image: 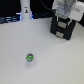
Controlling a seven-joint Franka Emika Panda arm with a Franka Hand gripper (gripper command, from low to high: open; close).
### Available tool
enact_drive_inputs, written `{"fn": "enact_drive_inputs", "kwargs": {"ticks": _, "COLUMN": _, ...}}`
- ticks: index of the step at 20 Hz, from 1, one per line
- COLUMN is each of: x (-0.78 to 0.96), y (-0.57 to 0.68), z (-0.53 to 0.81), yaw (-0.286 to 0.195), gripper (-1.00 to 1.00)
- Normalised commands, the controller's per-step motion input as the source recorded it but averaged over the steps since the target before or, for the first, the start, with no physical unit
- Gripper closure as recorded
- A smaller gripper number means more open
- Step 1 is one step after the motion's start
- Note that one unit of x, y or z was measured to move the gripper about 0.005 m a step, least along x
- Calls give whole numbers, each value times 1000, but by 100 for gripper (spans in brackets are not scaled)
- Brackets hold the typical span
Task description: Open the kcup holder, insert the kcup into the holder, and close the kcup holder
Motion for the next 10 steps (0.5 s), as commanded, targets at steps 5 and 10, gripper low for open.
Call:
{"fn": "enact_drive_inputs", "kwargs": {"ticks": 5, "x": 920, "y": -140, "z": 245, "yaw": -68, "gripper": 100}}
{"fn": "enact_drive_inputs", "kwargs": {"ticks": 10, "x": 959, "y": -161, "z": 134, "yaw": -71, "gripper": 100}}
